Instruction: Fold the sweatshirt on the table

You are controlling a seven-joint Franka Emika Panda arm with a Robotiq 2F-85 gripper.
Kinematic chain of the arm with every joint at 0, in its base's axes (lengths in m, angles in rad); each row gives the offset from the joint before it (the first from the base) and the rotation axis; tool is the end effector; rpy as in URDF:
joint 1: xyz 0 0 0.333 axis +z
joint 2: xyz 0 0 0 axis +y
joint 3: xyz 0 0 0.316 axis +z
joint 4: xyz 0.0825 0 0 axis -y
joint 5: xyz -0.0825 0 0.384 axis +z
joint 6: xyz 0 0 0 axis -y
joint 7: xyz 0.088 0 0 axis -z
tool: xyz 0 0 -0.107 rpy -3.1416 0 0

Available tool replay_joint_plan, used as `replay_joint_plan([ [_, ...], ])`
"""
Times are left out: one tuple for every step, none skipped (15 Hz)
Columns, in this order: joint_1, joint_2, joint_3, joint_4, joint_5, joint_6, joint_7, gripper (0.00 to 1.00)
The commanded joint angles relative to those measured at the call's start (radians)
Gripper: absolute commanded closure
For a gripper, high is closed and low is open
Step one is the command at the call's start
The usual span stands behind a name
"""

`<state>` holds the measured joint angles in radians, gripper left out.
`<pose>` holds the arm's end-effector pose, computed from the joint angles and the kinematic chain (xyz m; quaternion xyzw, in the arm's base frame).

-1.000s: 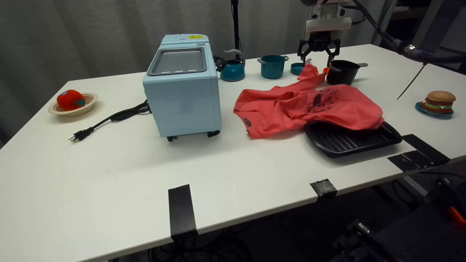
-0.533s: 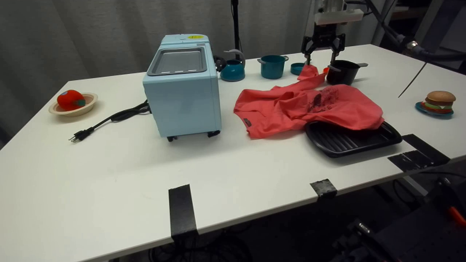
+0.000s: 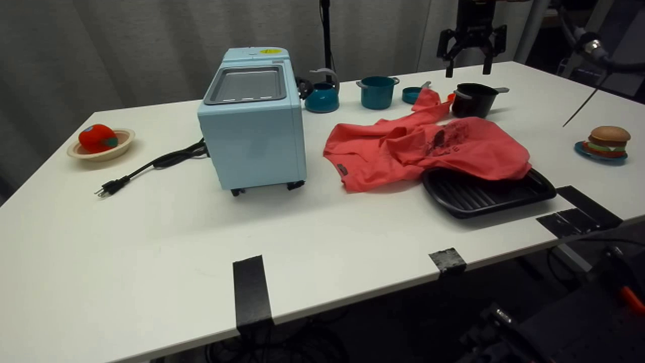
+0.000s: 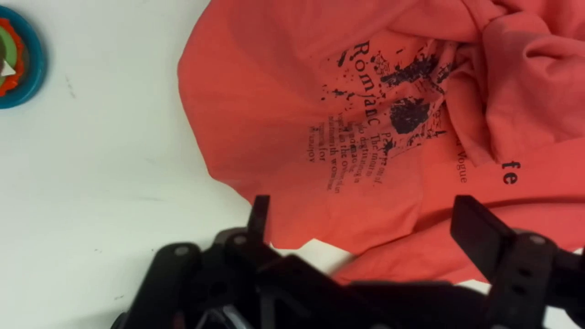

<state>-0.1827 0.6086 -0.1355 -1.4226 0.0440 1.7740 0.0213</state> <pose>0.6584 -0.1960 0.3253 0.9777 -0.1676 -0.1269 0.0003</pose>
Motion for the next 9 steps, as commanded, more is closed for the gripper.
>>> replay_joint_plan([
  [-0.005, 0.001, 0.007, 0.000, -0.004, -0.001, 0.001, 0.00],
  [-0.005, 0.001, 0.007, -0.004, -0.004, 0.002, 0.001, 0.00],
  [-0.004, 0.001, 0.007, -0.007, -0.004, 0.006, 0.001, 0.00],
  [0.002, 0.010, 0.003, -0.021, -0.011, 0.064, 0.013, 0.00],
  [0.000, 0.027, 0.007, -0.014, -0.003, 0.087, 0.016, 0.00],
  [0.000, 0.049, 0.010, -0.008, 0.004, 0.131, 0.021, 0.00],
  [-0.001, 0.072, 0.015, -0.002, 0.013, 0.165, 0.024, 0.00],
  [-0.002, 0.096, 0.019, 0.003, 0.020, 0.201, 0.027, 0.00],
  [-0.002, 0.123, 0.025, 0.013, 0.025, 0.234, 0.028, 0.00],
])
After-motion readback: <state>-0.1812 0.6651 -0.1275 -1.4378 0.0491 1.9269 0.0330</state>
